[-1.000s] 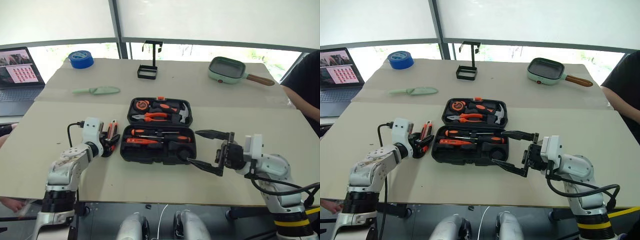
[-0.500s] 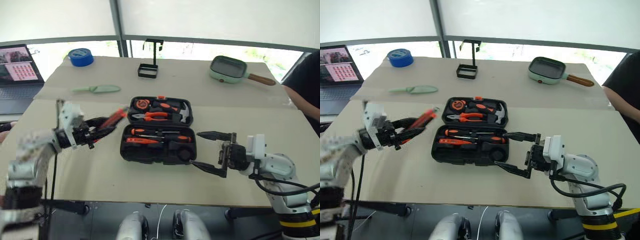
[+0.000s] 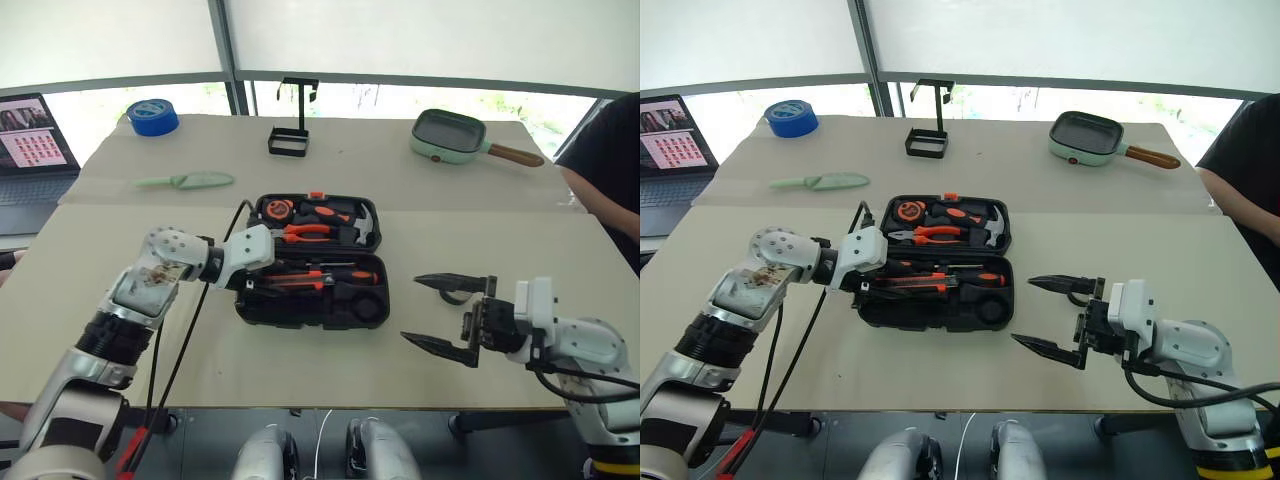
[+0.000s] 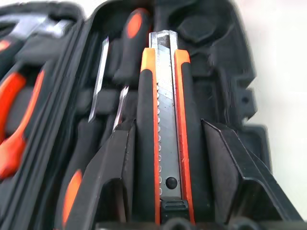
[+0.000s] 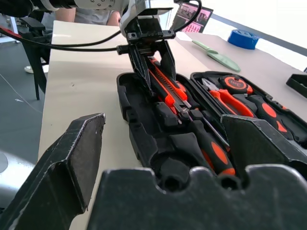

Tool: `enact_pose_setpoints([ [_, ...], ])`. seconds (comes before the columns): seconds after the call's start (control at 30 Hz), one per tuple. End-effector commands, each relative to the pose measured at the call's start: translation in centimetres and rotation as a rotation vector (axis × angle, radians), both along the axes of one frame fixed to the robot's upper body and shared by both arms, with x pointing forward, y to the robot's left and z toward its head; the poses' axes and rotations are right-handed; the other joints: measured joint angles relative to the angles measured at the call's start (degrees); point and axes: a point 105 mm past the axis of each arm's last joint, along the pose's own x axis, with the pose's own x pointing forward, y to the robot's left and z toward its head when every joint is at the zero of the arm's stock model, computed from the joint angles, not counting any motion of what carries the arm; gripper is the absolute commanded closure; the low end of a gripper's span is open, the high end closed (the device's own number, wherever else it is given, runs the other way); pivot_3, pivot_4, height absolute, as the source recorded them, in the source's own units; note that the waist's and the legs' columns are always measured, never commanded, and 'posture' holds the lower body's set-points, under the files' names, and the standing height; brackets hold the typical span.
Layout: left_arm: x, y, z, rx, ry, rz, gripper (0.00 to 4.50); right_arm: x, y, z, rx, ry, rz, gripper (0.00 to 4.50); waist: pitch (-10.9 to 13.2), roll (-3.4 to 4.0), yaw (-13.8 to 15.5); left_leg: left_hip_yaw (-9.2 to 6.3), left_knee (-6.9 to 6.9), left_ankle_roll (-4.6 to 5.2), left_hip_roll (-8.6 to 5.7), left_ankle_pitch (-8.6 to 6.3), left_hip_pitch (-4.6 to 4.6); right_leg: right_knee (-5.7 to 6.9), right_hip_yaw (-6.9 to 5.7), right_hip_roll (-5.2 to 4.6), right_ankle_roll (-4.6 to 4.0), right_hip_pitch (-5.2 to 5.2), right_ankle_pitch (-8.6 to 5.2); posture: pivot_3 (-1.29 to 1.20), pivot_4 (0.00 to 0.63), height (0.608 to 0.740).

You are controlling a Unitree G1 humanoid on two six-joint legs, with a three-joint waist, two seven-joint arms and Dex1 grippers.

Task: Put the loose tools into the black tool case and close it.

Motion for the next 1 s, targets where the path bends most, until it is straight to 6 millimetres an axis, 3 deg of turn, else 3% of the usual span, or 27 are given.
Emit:
enact_pose_setpoints([
  [0.03, -0.6, -0.7, 0.5, -0.017, -0.009, -0.067, 2.88, -0.5, 0.0, 1.4, 0.024, 0.001, 0.018, 0.00, 0.0, -0.01, -0.1, 0.00, 0.00, 0.02, 0.00, -0.01, 0.00, 0.00, 0.01, 0.00, 0.00, 0.00, 0.00, 0.00, 0.150, 0.740],
  [0.2, -1.1, -0.8, -0.8, 0.048, 0.023, -0.067, 2.88, -0.4, 0.0, 1.5, 0.013, -0.004, 0.017, 0.00, 0.0, -0.01, 0.0, -0.04, 0.00, 0.19, 0.00, -0.11, 0.00, -0.01, 0.05, -0.01, 0.00, 0.00, 0.00, 0.00, 0.150, 0.740],
  [0.57, 0.3, -0.6, -2.1, 0.116, 0.023, 0.028, 2.88, -0.3, 0.0, 1.6, 0.011, -0.015, 0.018, 0.00, 0.0, 0.01, 0.4, -0.06, 0.10, 0.46, 0.00, -0.25, 0.09, 0.04, 0.04, -0.03, 0.03, 0.12, 0.01, 0.00, 0.150, 0.740],
  [1.0, 0.6, -0.3, -1.5, 0.092, 0.057, 0.081, 2.88, -0.4, 0.1, 1.6, 0.057, 0.024, 0.017, 0.00, 0.0, 0.01, 0.5, -0.06, 0.15, 0.57, -0.03, -0.26, 0.13, 0.04, 0.08, -0.08, 0.10, 0.16, 0.05, 0.00, 0.150, 0.740],
])
